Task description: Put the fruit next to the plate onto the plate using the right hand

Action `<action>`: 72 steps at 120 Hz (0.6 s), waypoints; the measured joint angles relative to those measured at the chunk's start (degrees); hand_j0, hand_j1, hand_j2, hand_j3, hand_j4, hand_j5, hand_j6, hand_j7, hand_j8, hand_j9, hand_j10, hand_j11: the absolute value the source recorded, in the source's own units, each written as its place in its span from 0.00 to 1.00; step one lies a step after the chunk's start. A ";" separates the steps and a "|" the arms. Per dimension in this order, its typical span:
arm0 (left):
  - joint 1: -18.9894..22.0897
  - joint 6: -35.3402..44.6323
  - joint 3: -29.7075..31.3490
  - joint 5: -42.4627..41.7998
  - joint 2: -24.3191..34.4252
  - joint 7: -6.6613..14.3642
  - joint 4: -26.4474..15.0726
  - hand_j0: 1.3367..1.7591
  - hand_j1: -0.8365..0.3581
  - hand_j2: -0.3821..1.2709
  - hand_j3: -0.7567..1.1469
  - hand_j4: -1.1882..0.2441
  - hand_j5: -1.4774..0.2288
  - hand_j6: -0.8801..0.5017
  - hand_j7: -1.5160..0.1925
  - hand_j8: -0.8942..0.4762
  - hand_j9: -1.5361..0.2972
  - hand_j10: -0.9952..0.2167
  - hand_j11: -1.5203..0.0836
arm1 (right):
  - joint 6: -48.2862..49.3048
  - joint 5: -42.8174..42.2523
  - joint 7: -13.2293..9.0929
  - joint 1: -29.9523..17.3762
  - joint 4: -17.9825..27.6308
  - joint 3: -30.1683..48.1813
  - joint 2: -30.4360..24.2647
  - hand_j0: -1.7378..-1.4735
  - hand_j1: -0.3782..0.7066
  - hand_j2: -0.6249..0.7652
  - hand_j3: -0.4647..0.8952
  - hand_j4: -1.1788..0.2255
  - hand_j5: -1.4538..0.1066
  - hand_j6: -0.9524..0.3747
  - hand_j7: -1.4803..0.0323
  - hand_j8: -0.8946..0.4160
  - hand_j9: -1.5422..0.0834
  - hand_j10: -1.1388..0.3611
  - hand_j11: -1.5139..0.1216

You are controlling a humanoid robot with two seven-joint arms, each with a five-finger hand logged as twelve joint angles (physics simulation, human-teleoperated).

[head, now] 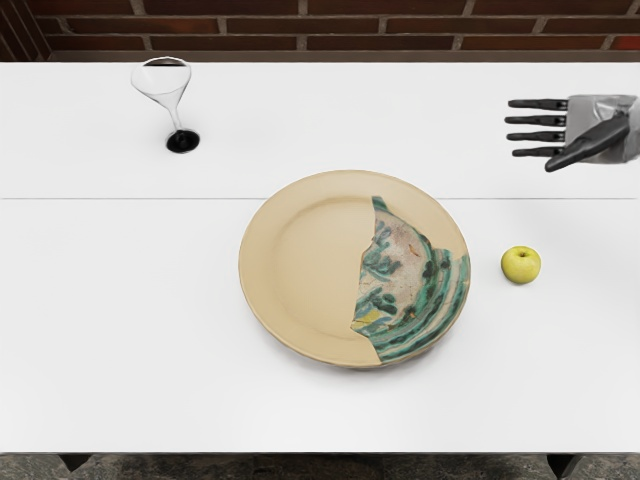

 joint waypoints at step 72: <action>-0.09 0.00 0.39 0.00 0.00 0.00 0.02 0.76 0.99 0.23 0.40 0.83 0.87 0.64 0.89 0.65 0.84 0.82 0.95 | 0.00 -18.27 0.00 2.74 3.32 -1.66 -0.21 0.30 0.03 0.45 0.34 0.84 0.93 0.72 0.98 0.68 0.95 0.76 0.93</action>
